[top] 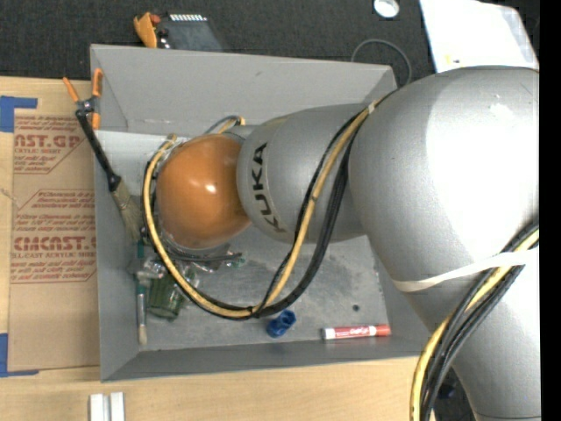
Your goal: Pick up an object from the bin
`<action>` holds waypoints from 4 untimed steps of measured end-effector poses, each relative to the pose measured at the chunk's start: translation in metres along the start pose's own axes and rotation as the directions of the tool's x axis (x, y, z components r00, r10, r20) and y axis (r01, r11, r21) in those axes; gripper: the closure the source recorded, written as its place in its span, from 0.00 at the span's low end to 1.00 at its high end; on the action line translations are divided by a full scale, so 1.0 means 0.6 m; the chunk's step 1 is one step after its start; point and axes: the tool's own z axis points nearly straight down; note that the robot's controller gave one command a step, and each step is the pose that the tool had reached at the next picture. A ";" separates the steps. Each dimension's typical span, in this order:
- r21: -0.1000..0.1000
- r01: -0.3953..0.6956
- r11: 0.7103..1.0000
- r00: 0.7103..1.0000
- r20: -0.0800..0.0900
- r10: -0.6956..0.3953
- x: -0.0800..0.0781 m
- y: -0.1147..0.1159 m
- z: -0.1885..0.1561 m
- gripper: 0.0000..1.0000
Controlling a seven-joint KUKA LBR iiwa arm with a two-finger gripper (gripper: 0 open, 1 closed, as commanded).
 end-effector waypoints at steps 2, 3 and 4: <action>-0.006 0.001 1.000 1.000 -0.006 -0.001 0.001 0.003 -0.101 1.00; -0.006 0.001 1.000 1.000 -0.006 -0.001 0.000 0.003 -0.127 1.00; -0.009 0.000 1.000 1.000 -0.007 0.000 -0.002 0.004 -0.185 1.00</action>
Offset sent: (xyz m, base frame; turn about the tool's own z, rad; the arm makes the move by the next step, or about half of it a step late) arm -0.0038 -0.0011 0.0364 -0.0018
